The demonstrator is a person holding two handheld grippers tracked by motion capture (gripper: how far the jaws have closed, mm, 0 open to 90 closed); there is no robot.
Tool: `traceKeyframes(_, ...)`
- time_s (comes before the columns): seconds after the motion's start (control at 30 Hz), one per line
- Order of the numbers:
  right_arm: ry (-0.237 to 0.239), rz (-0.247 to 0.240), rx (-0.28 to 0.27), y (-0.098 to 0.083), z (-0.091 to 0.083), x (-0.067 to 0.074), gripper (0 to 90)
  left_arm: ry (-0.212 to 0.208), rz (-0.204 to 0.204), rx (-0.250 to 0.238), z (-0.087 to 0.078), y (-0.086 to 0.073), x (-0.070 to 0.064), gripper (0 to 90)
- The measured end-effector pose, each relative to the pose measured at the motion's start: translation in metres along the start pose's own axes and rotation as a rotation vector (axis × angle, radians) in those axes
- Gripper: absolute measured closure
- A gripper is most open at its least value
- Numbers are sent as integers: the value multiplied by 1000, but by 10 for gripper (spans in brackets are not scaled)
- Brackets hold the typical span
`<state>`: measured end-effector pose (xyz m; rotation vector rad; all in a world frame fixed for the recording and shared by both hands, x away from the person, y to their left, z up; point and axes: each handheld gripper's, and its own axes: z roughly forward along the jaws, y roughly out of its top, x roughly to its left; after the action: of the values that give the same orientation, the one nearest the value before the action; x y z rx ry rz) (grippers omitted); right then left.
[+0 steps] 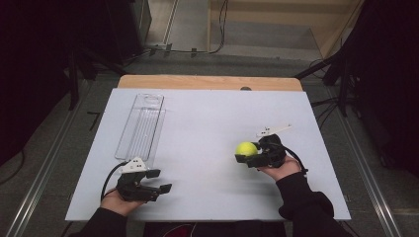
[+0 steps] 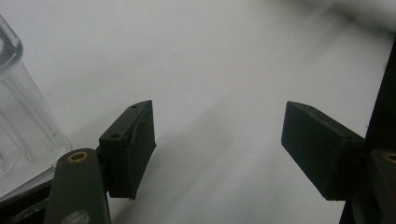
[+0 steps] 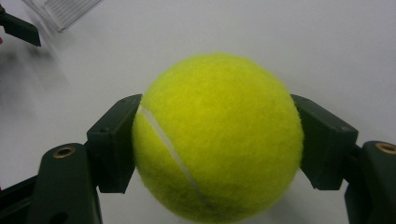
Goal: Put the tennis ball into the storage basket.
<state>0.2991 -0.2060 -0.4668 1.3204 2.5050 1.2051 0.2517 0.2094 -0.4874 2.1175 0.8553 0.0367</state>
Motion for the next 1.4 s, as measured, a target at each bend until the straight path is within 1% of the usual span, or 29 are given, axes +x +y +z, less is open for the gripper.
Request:
traceKeyframes(0.1,7,-16,1,4,2,3,232,0,-1,-1,0,0,0,264)
traceKeyframes(0.3,13,-22,1,8,4,7,232,-1,-3,-1,0,0,0,264)
traceKeyframes(0.47,22,-37,1,13,6,11,232,0,-4,-3,0,0,0,264)
traceKeyframes(0.57,24,-56,20,18,11,13,232,0,-2,1,0,0,0,264)
traceKeyframes(0.9,52,-73,21,30,19,19,232,-1,-2,-2,0,0,0,264)
traceKeyframes(1.17,57,-90,23,37,24,25,232,0,-4,-4,0,0,0,264)
traceKeyframes(1.4,71,-105,28,42,29,31,232,0,-5,-5,-1,0,0,264)
